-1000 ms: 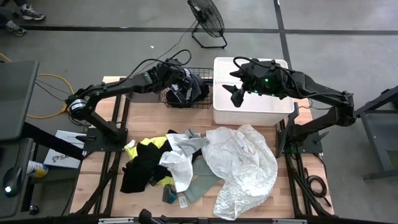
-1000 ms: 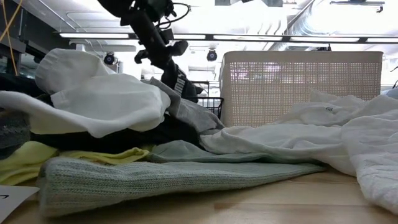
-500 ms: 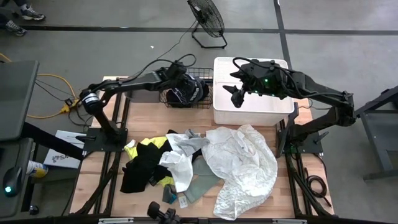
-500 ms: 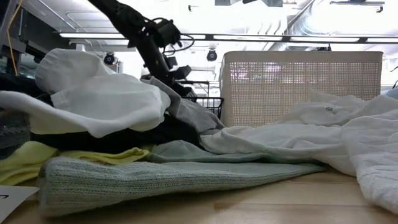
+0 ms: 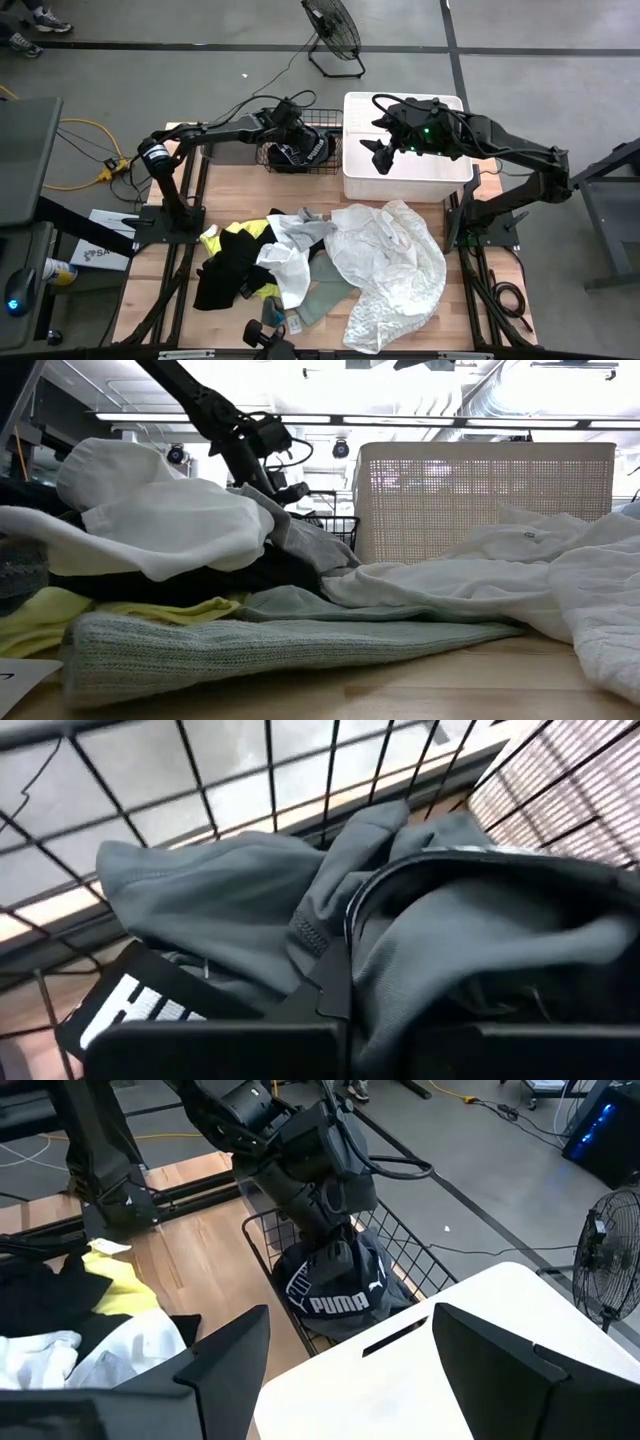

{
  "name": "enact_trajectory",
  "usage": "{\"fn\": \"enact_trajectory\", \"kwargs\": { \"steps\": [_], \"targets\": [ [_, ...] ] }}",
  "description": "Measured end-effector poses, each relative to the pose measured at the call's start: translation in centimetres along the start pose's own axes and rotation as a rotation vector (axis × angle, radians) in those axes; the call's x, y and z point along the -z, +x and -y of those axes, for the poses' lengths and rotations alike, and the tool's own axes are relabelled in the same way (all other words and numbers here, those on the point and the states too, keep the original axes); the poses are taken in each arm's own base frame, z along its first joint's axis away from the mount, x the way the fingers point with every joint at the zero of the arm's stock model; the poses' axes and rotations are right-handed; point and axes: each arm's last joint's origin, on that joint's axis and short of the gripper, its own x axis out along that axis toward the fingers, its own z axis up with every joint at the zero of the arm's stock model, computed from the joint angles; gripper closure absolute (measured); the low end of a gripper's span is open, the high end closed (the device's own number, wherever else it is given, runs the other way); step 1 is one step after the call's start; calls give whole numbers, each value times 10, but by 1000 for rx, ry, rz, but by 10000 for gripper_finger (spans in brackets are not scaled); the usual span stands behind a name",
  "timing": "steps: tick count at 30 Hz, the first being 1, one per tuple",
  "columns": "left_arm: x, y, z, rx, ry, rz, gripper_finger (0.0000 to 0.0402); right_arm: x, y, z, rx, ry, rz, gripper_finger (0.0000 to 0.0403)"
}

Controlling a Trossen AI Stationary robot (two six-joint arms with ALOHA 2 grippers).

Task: Pick & Place Cloths
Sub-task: Put the gray underwear into the wire basket

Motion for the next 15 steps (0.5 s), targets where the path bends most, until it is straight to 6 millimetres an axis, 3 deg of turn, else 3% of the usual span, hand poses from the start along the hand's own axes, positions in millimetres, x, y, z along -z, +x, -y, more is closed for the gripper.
{"fn": "enact_trajectory", "kwargs": {
  "steps": [7, 15],
  "targets": [
    [0, 0, 1, 32, 7, -15, 364, 0, 0, 0, 0, 9, -1, 130],
    [-1, -6, 3, 120, 35, -39, 233, 2, 0, 0, 4, 21, -23, 130]
  ]
}}
